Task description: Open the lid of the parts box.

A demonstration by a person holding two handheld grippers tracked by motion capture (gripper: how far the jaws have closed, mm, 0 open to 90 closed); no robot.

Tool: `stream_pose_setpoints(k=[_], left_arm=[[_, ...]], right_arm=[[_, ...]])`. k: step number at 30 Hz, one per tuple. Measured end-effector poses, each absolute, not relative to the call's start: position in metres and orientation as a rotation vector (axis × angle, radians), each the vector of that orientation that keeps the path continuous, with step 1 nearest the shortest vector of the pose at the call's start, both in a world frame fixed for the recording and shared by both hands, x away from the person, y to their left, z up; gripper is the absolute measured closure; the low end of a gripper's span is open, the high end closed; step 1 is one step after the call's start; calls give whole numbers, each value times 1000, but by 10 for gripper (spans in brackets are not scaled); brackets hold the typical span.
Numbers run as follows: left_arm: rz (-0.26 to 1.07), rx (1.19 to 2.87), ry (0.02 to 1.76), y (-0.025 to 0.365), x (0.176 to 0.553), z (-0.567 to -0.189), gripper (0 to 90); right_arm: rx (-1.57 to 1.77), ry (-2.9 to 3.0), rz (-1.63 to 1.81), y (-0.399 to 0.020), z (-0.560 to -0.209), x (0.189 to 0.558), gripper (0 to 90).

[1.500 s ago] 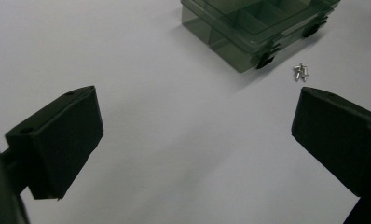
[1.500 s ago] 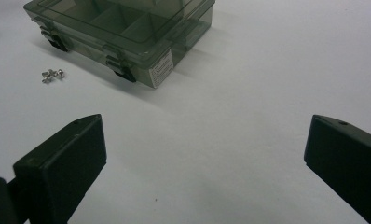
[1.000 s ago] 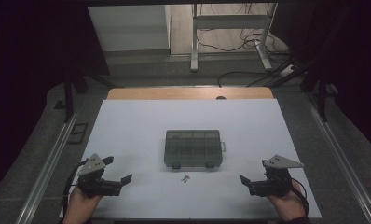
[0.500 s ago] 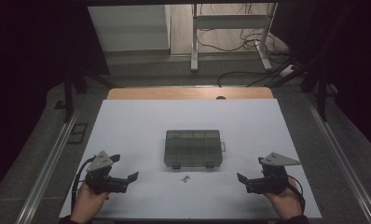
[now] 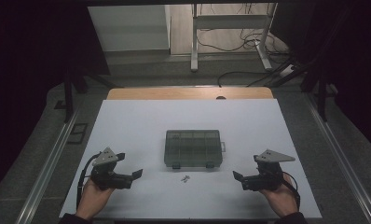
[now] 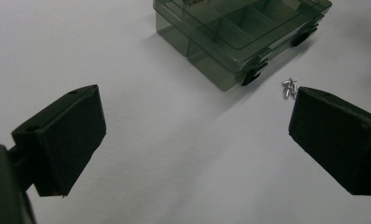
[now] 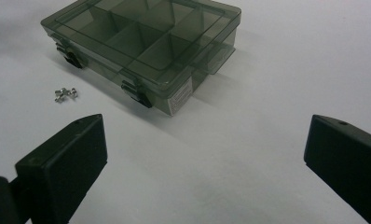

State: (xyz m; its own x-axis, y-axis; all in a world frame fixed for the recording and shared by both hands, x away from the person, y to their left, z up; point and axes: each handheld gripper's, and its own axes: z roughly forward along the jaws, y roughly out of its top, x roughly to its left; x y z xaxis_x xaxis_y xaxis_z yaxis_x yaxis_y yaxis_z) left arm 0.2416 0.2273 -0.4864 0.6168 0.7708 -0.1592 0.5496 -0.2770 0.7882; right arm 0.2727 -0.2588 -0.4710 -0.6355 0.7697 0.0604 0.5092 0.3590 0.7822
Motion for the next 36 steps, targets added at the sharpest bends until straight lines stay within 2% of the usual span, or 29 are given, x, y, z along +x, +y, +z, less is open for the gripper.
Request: stream_pose_setpoints(k=[28,29,30,31,32,33,34,35,36], left_arm=[[310,2029,1001,202,261,-489,11],[315,2034,997,200,263,-490,11],[315,2034,997,200,263,-490,11],[315,2041,992,198,265,-490,9],[315,2041,992,198,265,-490,6],[317,2047,990,197,266,-490,4],[317,2047,990,197,266,-490,3],[318,2055,988,194,268,-491,1],[318,2055,988,194,268,-491,1]], right_arm=[[1220,2352,1144,-247,-470,290,13],[1228,2359,1143,-246,-470,291,51],[1228,2359,1143,-246,-470,291,51],[1222,2370,1139,-245,-470,292,102],[1222,2370,1139,-245,-470,292,102],[1218,2382,1131,-244,-471,292,166],[1218,2382,1131,-244,-471,292,166],[1206,2394,1119,-244,-471,293,242],[1206,2394,1119,-244,-471,293,242]])
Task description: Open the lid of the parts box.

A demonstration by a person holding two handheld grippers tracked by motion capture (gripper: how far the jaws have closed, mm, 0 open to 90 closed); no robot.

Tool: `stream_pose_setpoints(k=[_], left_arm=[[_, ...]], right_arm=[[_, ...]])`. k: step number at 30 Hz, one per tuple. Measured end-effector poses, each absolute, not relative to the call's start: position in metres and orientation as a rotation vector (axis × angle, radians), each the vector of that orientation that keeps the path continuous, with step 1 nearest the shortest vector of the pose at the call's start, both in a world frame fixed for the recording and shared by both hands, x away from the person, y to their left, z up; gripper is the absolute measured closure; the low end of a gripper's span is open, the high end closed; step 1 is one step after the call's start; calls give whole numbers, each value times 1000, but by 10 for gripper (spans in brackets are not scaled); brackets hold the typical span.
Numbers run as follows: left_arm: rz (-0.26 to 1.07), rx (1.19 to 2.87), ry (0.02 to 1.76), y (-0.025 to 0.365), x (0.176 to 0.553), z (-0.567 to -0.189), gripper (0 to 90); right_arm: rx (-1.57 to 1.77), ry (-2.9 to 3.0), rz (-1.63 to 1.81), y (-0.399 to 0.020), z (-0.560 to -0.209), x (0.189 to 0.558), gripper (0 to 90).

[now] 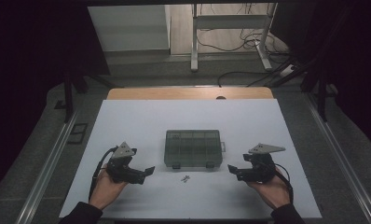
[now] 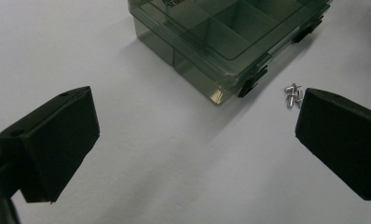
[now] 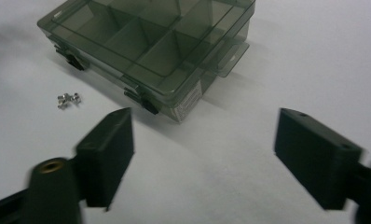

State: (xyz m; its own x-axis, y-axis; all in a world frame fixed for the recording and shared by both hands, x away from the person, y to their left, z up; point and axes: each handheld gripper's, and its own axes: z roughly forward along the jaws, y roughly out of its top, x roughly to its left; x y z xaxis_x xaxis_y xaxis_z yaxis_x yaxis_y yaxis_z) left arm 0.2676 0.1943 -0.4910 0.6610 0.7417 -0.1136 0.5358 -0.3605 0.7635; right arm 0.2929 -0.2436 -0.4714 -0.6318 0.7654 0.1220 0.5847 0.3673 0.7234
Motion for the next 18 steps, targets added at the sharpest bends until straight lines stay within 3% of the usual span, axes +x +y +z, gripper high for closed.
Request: stream_pose_setpoints(k=[1,2,3,8,9,10,11,12,15,18], left_arm=[[323,2061,981,192,269,-491,1],[323,2061,981,192,269,-491,1],[323,2064,979,191,270,-491,1],[319,2055,978,189,272,-491,1],[315,2050,972,188,274,-491,1],[315,2050,972,188,274,-491,1],[311,2049,969,188,275,-491,1],[311,2049,969,188,275,-491,1],[309,2055,970,186,277,-492,1],[308,2053,972,185,279,-492,5]], right_arm=[[1191,2409,1104,-242,-472,293,311],[1191,2409,1104,-242,-472,293,311],[1166,2436,1095,-241,-473,293,384],[1147,2474,1087,-239,-474,293,518],[1136,2491,1088,-239,-475,293,598],[1136,2491,1088,-239,-475,293,598],[1128,2503,1083,-239,-475,294,669],[1128,2503,1083,-239,-475,294,669],[1106,2526,1072,-237,-477,295,807],[1106,2533,1060,-236,-479,297,850]])
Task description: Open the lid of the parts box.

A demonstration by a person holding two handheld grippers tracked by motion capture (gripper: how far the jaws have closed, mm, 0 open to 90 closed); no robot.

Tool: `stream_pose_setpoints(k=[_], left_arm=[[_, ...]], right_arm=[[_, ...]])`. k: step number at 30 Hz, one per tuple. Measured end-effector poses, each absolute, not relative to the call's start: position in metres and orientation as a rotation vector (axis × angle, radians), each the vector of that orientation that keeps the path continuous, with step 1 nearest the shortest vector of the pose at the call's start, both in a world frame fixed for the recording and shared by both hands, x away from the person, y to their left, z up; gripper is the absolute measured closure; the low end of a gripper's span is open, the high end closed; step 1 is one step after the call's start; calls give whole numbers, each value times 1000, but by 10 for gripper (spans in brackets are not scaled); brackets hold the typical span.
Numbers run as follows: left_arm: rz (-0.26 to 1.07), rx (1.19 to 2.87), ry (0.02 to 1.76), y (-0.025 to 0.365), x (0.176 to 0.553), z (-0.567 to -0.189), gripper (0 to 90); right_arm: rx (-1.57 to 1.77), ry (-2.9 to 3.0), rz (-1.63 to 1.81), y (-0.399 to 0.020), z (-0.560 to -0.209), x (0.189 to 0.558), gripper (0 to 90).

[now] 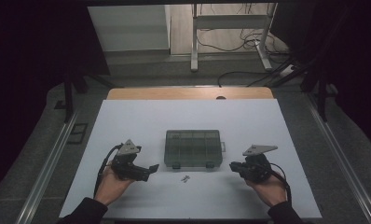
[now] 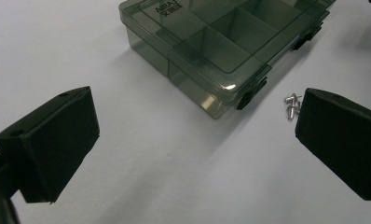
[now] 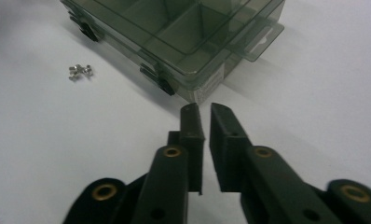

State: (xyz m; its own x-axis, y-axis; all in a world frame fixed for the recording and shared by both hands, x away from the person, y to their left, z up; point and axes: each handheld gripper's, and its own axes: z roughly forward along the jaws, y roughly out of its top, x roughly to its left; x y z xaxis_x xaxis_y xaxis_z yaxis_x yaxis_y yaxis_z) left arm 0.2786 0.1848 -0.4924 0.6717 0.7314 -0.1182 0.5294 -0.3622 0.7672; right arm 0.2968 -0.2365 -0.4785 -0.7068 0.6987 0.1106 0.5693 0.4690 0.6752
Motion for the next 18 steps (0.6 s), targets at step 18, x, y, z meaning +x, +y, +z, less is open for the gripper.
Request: stream_pose_setpoints(k=[18], left_arm=[[348,2078,977,177,290,-501,11]], right_arm=[[1077,2646,968,-220,-496,311,891]])
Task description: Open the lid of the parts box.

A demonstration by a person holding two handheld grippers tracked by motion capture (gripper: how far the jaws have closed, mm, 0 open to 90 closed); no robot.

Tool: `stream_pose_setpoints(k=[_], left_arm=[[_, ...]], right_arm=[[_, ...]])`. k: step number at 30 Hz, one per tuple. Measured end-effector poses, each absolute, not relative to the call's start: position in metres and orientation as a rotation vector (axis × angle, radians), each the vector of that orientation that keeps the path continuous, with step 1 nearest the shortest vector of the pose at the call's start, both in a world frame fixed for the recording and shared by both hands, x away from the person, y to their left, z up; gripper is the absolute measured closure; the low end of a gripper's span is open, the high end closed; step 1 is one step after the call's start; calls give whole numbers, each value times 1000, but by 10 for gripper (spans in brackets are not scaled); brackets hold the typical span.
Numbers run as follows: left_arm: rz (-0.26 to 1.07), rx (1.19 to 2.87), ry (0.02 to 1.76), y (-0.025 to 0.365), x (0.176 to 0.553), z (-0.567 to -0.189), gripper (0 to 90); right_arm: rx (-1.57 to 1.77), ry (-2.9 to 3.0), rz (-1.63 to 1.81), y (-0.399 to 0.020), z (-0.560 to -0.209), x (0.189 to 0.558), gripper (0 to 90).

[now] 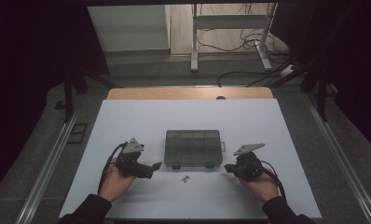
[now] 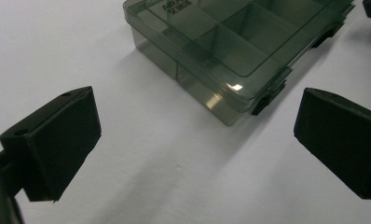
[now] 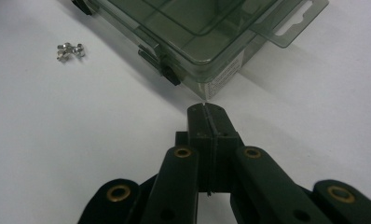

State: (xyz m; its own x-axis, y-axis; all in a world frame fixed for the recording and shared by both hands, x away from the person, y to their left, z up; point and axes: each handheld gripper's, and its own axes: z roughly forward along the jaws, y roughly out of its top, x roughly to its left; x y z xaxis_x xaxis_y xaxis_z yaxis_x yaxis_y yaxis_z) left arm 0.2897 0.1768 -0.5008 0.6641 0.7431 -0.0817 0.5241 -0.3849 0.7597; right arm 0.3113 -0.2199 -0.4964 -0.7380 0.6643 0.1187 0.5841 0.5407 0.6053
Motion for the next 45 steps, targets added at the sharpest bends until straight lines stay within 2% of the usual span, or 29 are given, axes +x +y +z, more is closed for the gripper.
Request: stream_pose_setpoints(k=[15,45], left_arm=[[409,2115,895,174,297,-510,24],[419,2137,874,175,297,-512,25]], right_arm=[[1069,2677,883,-211,-508,321,892],[1030,2667,842,-204,-508,324,891]])
